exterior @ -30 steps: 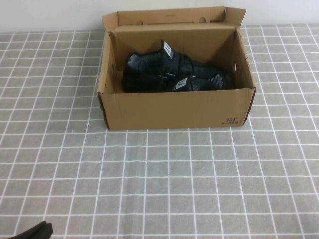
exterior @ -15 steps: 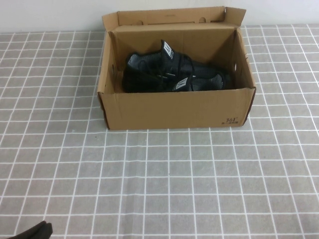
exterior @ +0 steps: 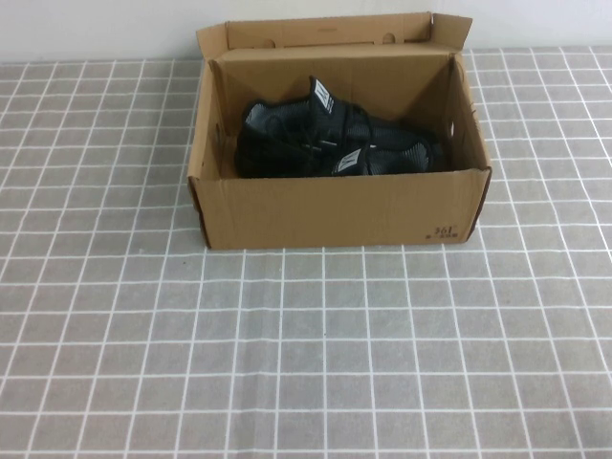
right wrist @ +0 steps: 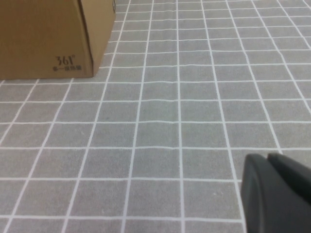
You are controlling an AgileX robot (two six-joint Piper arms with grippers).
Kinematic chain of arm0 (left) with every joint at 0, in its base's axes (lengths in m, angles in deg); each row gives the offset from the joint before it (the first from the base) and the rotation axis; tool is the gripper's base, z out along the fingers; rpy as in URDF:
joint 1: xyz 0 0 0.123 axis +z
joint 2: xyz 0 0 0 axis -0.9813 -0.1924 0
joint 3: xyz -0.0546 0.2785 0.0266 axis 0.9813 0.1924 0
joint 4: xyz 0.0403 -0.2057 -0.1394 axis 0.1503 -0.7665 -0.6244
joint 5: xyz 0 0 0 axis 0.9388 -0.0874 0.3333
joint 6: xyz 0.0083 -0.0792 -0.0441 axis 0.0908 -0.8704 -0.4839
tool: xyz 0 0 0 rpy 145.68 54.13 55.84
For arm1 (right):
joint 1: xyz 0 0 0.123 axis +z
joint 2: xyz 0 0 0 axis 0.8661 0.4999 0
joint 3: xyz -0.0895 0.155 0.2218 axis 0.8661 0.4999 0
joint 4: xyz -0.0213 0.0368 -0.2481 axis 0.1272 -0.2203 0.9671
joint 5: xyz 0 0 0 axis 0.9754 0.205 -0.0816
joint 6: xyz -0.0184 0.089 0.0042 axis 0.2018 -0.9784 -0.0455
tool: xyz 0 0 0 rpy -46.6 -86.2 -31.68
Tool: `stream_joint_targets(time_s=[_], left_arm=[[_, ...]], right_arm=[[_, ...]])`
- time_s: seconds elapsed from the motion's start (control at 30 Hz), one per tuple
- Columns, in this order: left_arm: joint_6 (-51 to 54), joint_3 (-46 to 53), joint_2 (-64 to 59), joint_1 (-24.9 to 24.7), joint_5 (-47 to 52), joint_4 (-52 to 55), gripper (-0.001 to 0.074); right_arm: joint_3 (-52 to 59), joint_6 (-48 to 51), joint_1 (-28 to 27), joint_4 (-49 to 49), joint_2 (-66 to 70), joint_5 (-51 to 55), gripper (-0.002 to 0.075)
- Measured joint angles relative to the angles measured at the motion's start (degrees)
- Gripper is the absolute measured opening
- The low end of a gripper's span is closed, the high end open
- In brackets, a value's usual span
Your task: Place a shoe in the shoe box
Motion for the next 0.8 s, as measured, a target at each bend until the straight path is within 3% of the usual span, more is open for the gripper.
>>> stream_joint_targets(time_s=[0.17,0.4,0.8], left_arm=[[-0.3,0.0,0.5,1.7,3.8,1.7,-0.0001],[-0.3,0.0,0.5,1.9,20.2,6.9,-0.0001],[-0.3,0.0,0.5,1.9,21.0,7.6,-0.0001]], right_arm=[[0.0,0.0,0.0,0.0,0.0,0.1,-0.0016],[0.0,0.0,0.0,0.0,-0.1,0.1,-0.0016],[0.0,0.0,0.0,0.0,-0.1,0.1,-0.0017]])
